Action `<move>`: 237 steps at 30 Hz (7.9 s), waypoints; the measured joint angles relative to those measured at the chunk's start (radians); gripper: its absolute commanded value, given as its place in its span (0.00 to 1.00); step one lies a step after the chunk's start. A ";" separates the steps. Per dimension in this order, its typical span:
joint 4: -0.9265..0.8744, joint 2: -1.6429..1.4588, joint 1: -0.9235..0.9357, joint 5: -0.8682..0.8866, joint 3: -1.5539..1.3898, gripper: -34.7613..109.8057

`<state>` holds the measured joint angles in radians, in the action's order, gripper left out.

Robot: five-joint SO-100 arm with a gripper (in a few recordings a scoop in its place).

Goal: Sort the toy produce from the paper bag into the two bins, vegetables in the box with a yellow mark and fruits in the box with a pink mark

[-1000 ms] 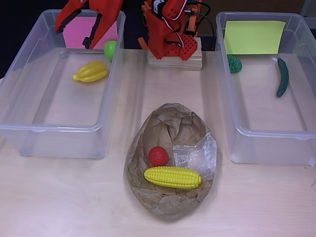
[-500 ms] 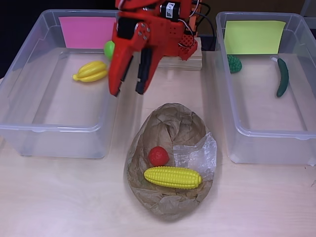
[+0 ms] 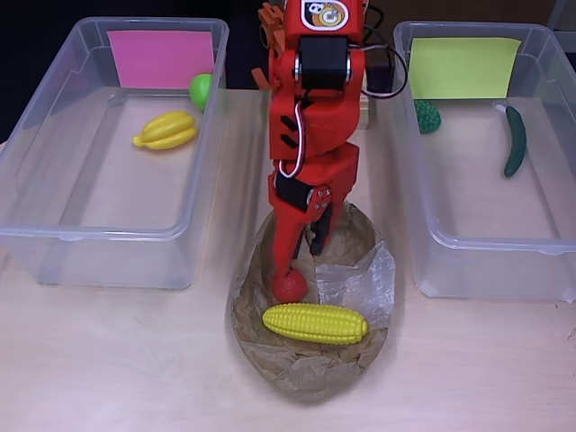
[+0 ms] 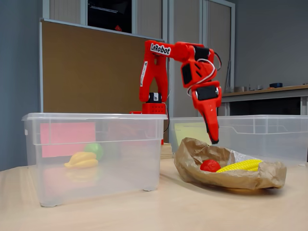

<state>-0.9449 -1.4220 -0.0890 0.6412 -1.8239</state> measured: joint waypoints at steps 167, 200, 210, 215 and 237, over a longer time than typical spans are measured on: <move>-0.110 0.508 -0.058 -0.359 0.532 0.34; -0.706 -0.364 -0.244 0.360 0.291 0.31; -0.841 -0.408 -0.634 1.071 0.328 0.31; -0.747 -0.408 -0.857 1.411 0.238 0.31; 0.117 -0.252 -1.264 2.077 -0.419 0.42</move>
<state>-0.8283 -1.6736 -1.3530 2.7182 -2.2427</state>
